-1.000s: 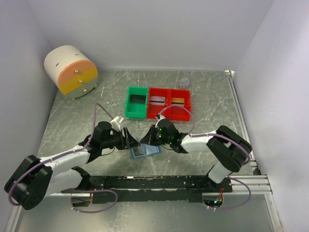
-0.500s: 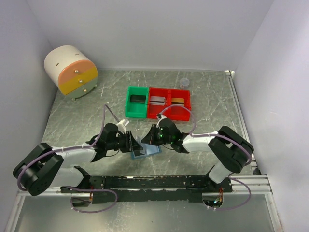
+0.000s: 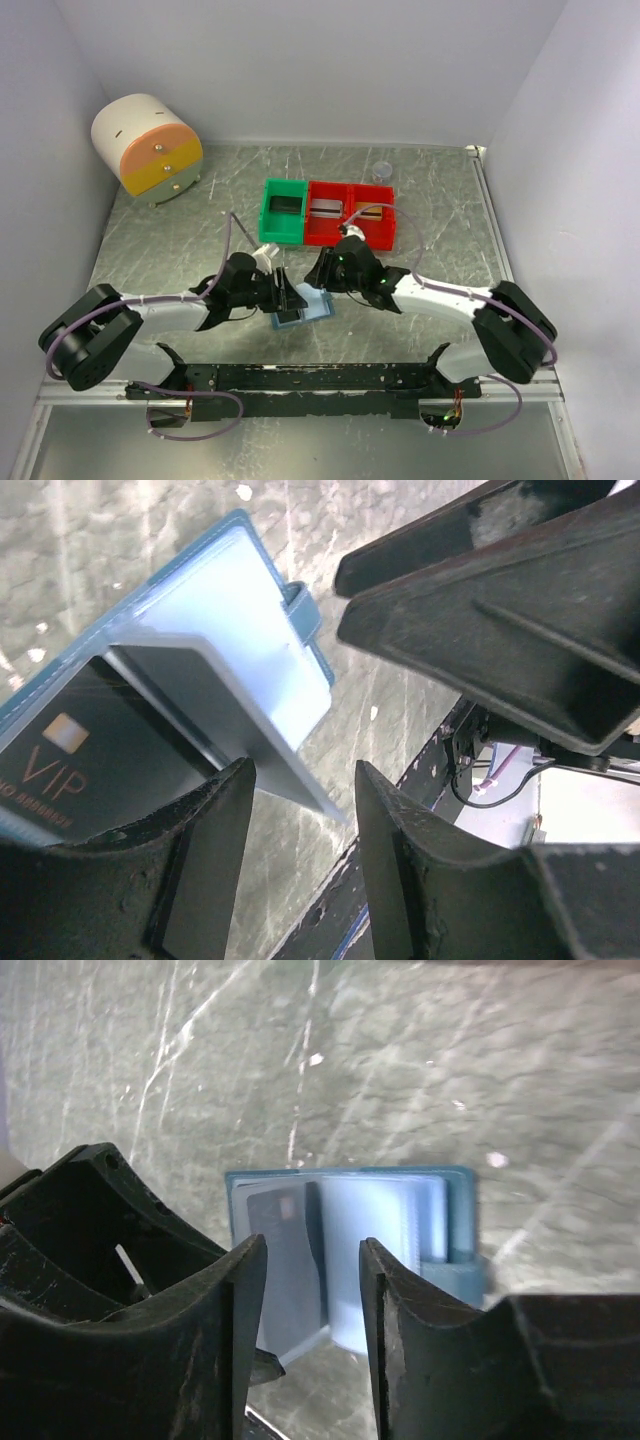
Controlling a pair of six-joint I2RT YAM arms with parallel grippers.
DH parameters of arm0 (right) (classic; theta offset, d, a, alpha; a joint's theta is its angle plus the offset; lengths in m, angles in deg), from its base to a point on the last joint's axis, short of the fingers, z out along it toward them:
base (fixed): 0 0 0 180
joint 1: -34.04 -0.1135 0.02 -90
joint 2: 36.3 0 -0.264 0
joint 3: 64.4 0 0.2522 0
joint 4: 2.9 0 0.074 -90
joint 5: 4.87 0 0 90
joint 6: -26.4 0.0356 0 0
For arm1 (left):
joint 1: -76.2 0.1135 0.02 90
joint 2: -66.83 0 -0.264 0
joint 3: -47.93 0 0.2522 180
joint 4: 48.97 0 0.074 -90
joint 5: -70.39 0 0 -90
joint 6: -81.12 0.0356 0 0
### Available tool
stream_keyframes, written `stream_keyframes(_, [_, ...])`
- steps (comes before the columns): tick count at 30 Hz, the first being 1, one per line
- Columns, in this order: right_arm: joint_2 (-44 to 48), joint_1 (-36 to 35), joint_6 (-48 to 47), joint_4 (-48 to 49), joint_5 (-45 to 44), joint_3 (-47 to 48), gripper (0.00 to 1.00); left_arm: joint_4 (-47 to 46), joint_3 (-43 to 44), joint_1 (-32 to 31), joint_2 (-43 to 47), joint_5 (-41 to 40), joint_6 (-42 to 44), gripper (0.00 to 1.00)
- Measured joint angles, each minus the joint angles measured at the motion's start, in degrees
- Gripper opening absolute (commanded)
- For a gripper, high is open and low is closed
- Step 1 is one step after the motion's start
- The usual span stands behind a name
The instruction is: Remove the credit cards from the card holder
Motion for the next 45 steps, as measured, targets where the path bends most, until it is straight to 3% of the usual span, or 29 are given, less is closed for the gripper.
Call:
stream_keyframes(6, [11.5,0.1,-1.0,-9.2,-9.4,-0.6,0.52,-0.1,2.9,-2.5,-2.5,-2.1,0.0,0.60])
stream_keyframes(12, [20.3,0.1,-0.8,-12.3,-14.7,-3.9,0.55,0.2,5.9,-5.4,-7.5,-4.0,0.1,0.64])
stream_keyframes(25, [17.2,0.1,-0.7,-15.9,-15.7,-5.3,0.56,6.1,11.1,-8.7,-7.7,-7.9,3.8,0.77])
stream_keyframes(31, [17.6,0.1,-0.7,-15.5,-15.0,-5.3,0.59,7.6,11.1,-8.8,-1.5,-8.2,5.2,0.83])
stream_keyframes(45, [20.8,0.4,-1.0,-12.7,-10.0,-5.3,0.60,16.8,16.5,-8.9,2.9,-15.8,5.1,0.86])
